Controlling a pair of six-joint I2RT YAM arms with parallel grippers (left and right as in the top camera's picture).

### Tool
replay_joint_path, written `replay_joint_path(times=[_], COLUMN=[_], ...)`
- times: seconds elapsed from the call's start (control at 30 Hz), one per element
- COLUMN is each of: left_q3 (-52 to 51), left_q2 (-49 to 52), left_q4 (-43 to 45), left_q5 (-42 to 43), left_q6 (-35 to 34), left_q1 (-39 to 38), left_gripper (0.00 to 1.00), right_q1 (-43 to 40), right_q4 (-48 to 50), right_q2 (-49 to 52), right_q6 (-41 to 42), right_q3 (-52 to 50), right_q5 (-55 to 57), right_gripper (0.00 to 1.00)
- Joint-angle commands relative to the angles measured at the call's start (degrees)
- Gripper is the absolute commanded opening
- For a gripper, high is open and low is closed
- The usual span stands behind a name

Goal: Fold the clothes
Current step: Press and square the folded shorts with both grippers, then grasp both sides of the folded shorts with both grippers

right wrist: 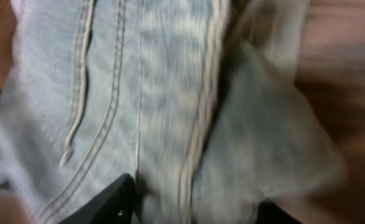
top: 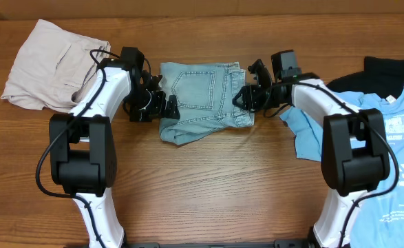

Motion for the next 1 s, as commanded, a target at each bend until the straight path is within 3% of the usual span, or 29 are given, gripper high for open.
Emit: replay_joint_path(times=[0.0, 0.1, 0.13, 0.17, 0.2, 0.23, 0.27, 0.3, 0.47, 0.6, 0.77, 0.97], left_q3=[1.36, 1.31, 1.31, 1.31, 1.29, 1.29, 1.29, 1.29, 2.86, 9.99, 15.78, 9.33], left_q2=[0.44, 0.44, 0.44, 0.44, 0.44, 0.44, 0.44, 0.44, 0.42, 0.42, 0.42, 0.44], left_q4=[0.61, 1.64, 2.03, 2.32, 2.60, 2.75, 2.23, 1.57, -5.03, -12.28, -15.93, -15.58], left_q5=[1.09, 1.22, 1.57, 1.92, 2.43, 3.02, 4.74, 5.05, 5.51, 8.46, 10.21, -1.09], left_q6=[1.73, 1.70, 1.70, 1.70, 1.70, 1.68, 1.66, 1.66, 1.68, 1.70, 3.93, 4.42], left_q1=[-0.17, -0.33, -0.44, -0.57, -0.76, -0.94, -1.46, -1.66, -1.14, 0.96, -0.11, -5.84], left_gripper=[1.00, 1.00, 1.00, 0.98, 0.89, 0.70, 0.21, 0.04, 0.04, 0.04, 0.04, 0.04], right_q1=[-1.20, -0.79, -0.55, -0.31, -0.07, 0.24, 1.03, 1.40, 2.82, 2.84, 2.84, 2.84], right_q4=[-5.99, -11.69, -13.22, -14.69, -15.54, -16.04, -14.86, -13.75, -7.08, -1.38, 2.10, 2.08], right_q2=[-8.35, -11.47, -11.85, -11.87, -11.78, -11.47, -11.28, -11.28, -10.99, -9.84, -6.60, -4.90], right_q6=[0.48, 1.33, 2.29, 3.61, 4.48, 5.25, 5.38, 5.40, 10.19, 17.68, 21.00, 24.09], right_q3=[4.52, 5.38, 5.38, 5.38, 5.31, 4.98, 3.41, 2.49, -3.50, -9.05, -11.76, -11.74], right_q5=[-0.48, -0.48, -0.48, -0.48, -0.48, -0.48, -0.44, -0.44, 1.18, 1.11, -1.36, -1.38], right_gripper=[0.51, 0.39, 0.28, 0.21, 0.16, 0.12, 0.10, 0.10, 0.10, 0.10, 0.09, 0.07])
